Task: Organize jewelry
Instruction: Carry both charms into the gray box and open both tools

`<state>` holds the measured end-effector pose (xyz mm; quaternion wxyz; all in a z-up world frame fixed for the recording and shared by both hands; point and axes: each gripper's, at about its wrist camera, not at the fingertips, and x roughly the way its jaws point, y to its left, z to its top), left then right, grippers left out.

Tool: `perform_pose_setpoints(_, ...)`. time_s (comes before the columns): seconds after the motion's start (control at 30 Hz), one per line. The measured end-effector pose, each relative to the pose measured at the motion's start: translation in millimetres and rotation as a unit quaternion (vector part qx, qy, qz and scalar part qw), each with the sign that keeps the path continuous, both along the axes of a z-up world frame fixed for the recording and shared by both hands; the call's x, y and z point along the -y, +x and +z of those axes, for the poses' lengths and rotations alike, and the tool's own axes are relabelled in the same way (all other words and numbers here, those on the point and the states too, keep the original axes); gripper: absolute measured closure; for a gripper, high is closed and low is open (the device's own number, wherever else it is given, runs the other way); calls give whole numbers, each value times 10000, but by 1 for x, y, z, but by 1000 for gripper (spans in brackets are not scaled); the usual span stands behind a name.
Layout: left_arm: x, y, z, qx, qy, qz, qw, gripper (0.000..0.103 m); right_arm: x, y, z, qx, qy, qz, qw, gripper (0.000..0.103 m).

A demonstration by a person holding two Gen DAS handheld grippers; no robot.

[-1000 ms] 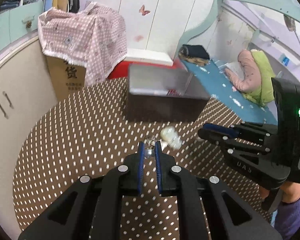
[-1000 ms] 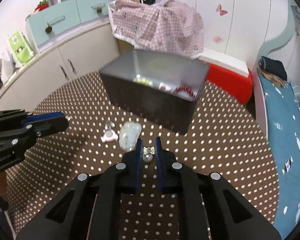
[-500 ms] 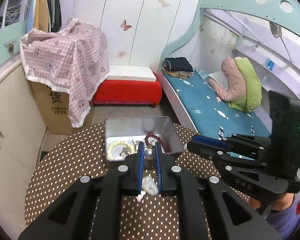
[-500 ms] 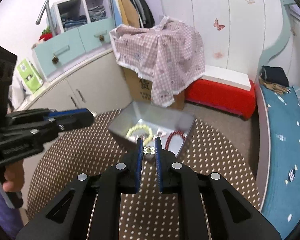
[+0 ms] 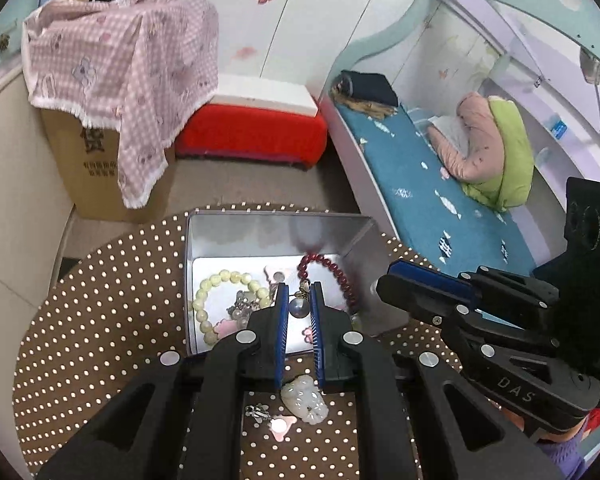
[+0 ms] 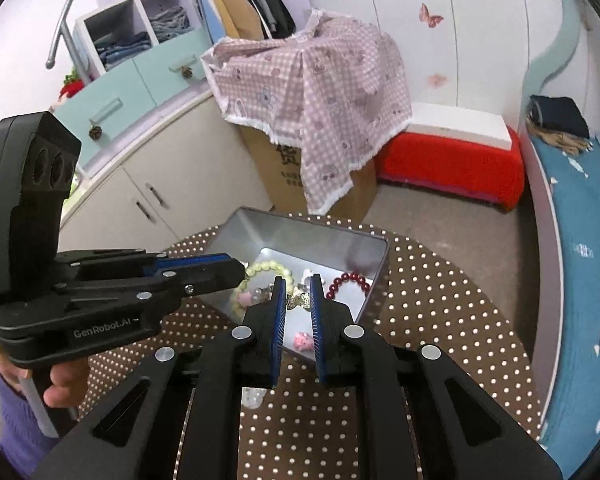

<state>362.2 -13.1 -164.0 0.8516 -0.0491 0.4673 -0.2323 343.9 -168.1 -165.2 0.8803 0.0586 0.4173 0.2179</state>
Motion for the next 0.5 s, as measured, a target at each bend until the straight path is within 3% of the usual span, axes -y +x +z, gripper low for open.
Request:
perform_pose_setpoints(0.33, -3, 6, -13, -156, 35, 145, 9998, 92, -10, 6, -16, -147, -58, 30, 9999, 90)
perform_pose_setpoints(0.37, -4, 6, -14, -170, 29, 161, 9997, 89, -10, 6, -17, -157, -56, 29, 9999, 90)
perform_pose_setpoints(0.43, -4, 5, -14, -172, 49, 206, 9996, 67, -11, 6, -17, -169, -54, 25, 9998, 90)
perform_pose_setpoints(0.5, -5, 4, -13, -131, 68, 207, 9997, 67, -10, 6, -18, -173, -60, 23, 9998, 90)
